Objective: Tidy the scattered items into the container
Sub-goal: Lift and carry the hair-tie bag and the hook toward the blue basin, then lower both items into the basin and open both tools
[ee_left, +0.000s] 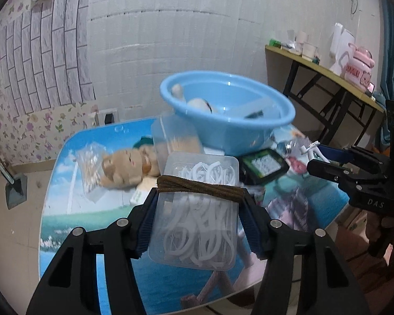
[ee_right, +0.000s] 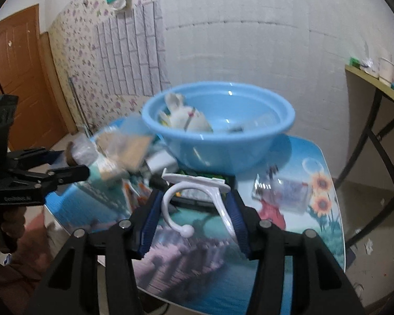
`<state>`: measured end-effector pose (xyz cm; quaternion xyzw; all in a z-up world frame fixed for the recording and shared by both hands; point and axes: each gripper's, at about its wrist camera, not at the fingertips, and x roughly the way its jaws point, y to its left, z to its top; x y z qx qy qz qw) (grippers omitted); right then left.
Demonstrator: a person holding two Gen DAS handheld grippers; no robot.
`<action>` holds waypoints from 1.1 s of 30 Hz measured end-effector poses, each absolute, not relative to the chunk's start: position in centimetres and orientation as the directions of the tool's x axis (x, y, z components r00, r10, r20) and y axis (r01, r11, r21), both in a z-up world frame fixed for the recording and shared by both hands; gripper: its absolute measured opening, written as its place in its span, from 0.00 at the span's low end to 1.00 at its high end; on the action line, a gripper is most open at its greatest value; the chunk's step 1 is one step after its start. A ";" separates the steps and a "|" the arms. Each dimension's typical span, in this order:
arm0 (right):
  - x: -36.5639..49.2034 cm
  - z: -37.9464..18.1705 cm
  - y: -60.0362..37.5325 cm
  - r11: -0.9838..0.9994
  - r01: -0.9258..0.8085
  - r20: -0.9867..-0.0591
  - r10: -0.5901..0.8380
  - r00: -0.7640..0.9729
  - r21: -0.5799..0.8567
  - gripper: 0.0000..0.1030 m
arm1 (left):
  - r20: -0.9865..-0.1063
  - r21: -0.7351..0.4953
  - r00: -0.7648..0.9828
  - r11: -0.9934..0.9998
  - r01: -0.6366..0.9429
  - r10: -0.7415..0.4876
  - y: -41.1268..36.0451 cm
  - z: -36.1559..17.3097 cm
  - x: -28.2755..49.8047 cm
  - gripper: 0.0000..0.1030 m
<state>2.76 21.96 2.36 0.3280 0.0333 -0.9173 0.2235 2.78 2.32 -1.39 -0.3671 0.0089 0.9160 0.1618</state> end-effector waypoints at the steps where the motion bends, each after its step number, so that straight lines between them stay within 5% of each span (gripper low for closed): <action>1: 2.6 2.9 21.9 -0.897 0.434 -0.605 -0.392 -0.693 0.083 0.49 | -0.672 -0.101 -0.683 -0.949 -0.299 0.287 2.4 -0.9 2.5 0.56; 17: -3.8 6.1 21.1 -0.887 0.445 -0.527 -0.439 -0.727 0.125 0.49 | -0.631 -0.083 -0.708 -0.934 -0.347 0.319 6.1 2.7 -4.7 0.56; 33: -12.4 3.5 21.2 -0.914 0.395 -0.606 -0.370 -0.705 0.098 0.49 | -0.668 -0.049 -0.676 -0.926 -0.375 0.310 9.7 0.1 -12.5 0.57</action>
